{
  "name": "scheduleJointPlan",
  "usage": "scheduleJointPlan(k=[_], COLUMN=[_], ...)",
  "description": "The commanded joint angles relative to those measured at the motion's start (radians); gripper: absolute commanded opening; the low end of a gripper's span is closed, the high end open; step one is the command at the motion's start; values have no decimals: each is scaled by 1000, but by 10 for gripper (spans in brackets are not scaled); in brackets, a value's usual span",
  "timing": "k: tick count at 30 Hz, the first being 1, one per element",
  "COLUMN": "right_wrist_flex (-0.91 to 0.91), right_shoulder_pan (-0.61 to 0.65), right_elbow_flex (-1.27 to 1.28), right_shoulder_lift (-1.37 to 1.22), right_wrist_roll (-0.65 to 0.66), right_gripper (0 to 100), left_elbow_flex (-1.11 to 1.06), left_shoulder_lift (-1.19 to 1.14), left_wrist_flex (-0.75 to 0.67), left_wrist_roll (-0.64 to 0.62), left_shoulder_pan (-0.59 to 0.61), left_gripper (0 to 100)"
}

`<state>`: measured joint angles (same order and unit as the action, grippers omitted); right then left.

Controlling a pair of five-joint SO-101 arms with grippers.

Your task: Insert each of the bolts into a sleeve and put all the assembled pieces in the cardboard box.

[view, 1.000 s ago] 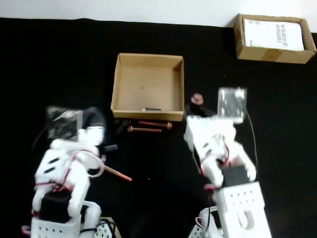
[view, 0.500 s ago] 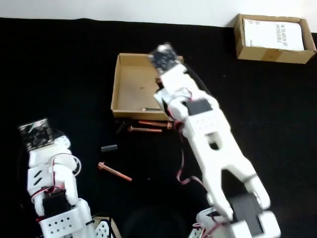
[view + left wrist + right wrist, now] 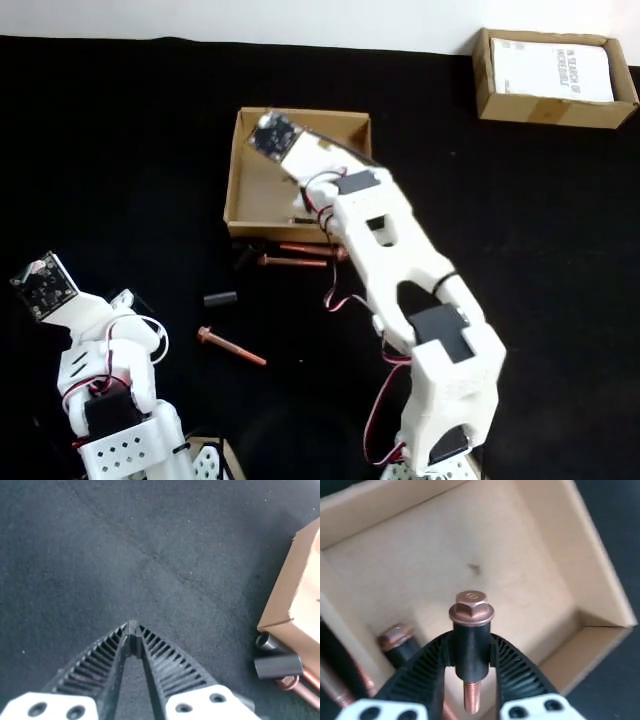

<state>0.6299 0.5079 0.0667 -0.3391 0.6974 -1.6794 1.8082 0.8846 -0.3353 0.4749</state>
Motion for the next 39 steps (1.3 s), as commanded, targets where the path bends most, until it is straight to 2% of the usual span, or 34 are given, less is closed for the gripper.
scheduleJointPlan(k=[1, 6, 12, 17, 21, 24, 26, 31, 36, 39], right_wrist_flex=[2, 56, 283, 564, 691, 685, 622, 438, 334, 334], right_shoulder_pan=[30, 61, 140, 283, 406, 424, 424, 437, 466, 483], right_elbow_flex=[-65, -67, -64, -62, -62, -33, 33, 162, 214, 171], right_shoulder_lift=[-1, 33, 216, 357, 390, 386, 387, 386, 300, 226], right_wrist_roll=[17, 3, -302, -420, -422, -362, -284, -184, -146, -146], right_gripper=[128, 146, 52, 51, 51, 52, 52, 58, 162, 163], left_elbow_flex=[-16, -16, -16, -16, -16, -16, -16, -16, -16, -16], left_shoulder_lift=[7, 7, 7, 7, 7, 7, 7, 7, 7, 7], left_wrist_flex=[3, 3, 3, 6, 0, 8, 37, 110, 133, 132], left_wrist_roll=[-6, -6, -6, -5, -5, 0, 64, 203, 221, 216], left_shoulder_pan=[-15, -18, -18, -2, 150, 318, 440, 641, 713, 710], left_gripper=[12, 12, 13, 11, 13, 14, 14, 14, 14, 14])
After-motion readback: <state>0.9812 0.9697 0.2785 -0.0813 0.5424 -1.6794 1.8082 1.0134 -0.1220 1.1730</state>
